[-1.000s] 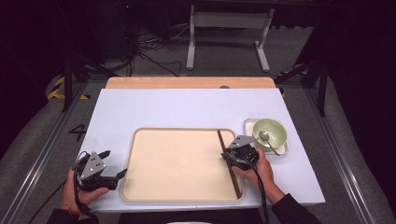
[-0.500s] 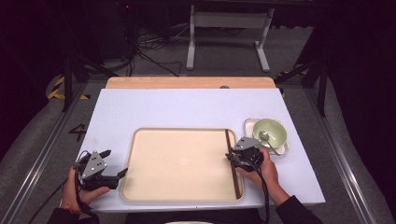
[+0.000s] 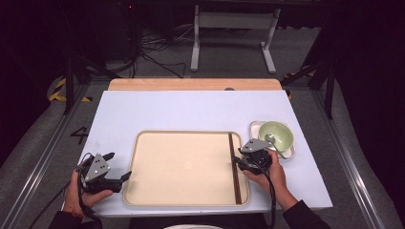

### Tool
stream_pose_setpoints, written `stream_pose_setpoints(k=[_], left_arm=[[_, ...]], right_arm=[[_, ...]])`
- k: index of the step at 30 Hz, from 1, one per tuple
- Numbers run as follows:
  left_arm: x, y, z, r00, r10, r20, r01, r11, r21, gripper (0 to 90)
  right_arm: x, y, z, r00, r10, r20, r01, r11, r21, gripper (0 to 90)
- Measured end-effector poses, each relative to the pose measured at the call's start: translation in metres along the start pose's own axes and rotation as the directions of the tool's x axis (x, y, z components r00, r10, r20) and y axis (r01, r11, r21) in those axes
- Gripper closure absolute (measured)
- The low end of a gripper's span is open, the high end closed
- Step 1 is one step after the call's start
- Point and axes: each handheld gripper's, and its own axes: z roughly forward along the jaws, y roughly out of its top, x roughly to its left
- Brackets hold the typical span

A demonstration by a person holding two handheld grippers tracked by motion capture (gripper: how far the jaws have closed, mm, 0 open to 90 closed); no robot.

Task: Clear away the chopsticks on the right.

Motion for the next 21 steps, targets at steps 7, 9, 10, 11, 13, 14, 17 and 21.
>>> stream_pose_setpoints(k=[7, 9, 10, 11, 13, 14, 17, 21], left_arm=[[-0.001, 0.0, -0.002, 1.0, 0.003, 0.0, -0.003, 1.0, 0.0, 12.7], [0.0, 0.0, -0.002, 1.0, 0.002, -0.001, -0.002, 1.0, -0.002, 12.7], [0.0, 0.0, -0.002, 1.0, 0.002, -0.001, -0.002, 1.0, -0.002, 12.7], [0.0, 0.0, -0.002, 1.0, 0.001, 0.001, -0.001, 1.0, -0.003, 12.7], [-0.001, 0.0, -0.002, 1.0, 0.003, -0.001, -0.003, 1.0, -0.004, 12.7], [-0.001, 0.0, -0.002, 1.0, 0.006, -0.001, -0.006, 1.0, -0.008, 12.7], [-0.001, 0.0, -0.002, 1.0, 0.003, 0.001, -0.003, 0.9999, -0.011, 12.7], [0.0, 0.001, 0.0, 0.9999, 0.007, 0.009, -0.007, 0.9999, -0.015, 12.8]], right_arm=[[0.005, 0.001, 0.001, 0.9996, -0.024, -0.012, 0.024, 1.0, 0.005, 59.7], [0.004, 0.002, -0.002, 0.9998, -0.02, -0.011, 0.02, 1.0, -0.008, 58.5], [0.004, 0.003, -0.003, 0.9998, -0.017, -0.014, 0.017, 1.0, -0.014, 58.1], [0.004, 0.003, -0.003, 0.9998, -0.017, -0.014, 0.017, 1.0, -0.014, 58.1], [0.005, 0.006, -0.01, 0.9995, -0.022, -0.021, 0.021, 0.999, -0.044, 57.4], [0.005, 0.008, -0.013, 0.9995, -0.028, -0.015, 0.027, 0.998, -0.056, 57.4], [0.004, 0.011, -0.022, 0.9997, -0.024, -0.005, 0.024, 0.996, -0.092, 58.1], [0.002, 0.014, -0.04, 0.9999, -0.01, 0.011, 0.011, 0.99, -0.143, 56.4]])
